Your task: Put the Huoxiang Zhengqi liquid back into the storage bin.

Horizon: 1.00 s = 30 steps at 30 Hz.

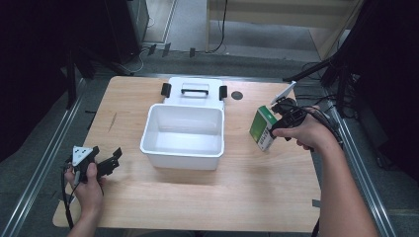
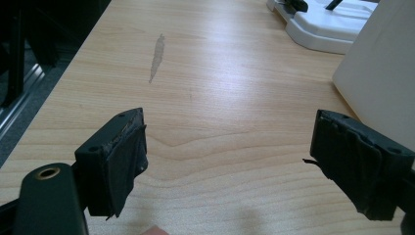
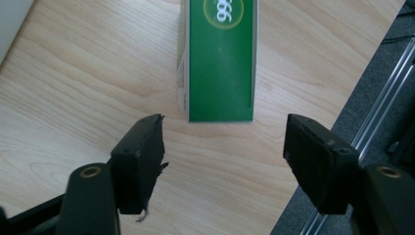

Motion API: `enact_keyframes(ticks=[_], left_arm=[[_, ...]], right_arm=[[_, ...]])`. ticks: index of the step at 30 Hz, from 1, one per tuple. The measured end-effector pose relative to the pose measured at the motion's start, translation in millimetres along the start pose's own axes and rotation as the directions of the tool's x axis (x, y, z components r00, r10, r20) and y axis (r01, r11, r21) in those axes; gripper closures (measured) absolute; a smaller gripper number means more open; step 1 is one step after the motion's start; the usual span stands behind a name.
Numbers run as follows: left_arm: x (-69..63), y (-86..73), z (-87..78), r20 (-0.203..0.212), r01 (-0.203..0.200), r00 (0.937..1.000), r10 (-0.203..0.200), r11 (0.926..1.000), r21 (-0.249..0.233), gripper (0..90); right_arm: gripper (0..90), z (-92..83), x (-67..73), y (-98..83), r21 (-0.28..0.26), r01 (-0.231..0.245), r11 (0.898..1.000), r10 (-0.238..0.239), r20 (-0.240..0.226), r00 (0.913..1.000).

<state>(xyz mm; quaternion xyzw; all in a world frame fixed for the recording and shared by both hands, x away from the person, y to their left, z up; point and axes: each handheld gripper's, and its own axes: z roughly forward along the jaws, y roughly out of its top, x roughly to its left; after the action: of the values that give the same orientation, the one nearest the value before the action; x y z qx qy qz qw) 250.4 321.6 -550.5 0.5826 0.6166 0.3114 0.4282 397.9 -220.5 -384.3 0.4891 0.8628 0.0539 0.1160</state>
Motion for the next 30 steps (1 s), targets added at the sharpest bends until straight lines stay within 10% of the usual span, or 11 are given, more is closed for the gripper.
enact_keyframes(ticks=[30], left_arm=[[0.3, 0.0, 0.1, 0.002, 0.002, 1.0, -0.002, 1.0, -0.001, 14.8]], right_arm=[[50.1, 22.4, -8.3, 44.0, 0.092, -0.017, 0.996, 0.022, -0.056, 0.9982]])
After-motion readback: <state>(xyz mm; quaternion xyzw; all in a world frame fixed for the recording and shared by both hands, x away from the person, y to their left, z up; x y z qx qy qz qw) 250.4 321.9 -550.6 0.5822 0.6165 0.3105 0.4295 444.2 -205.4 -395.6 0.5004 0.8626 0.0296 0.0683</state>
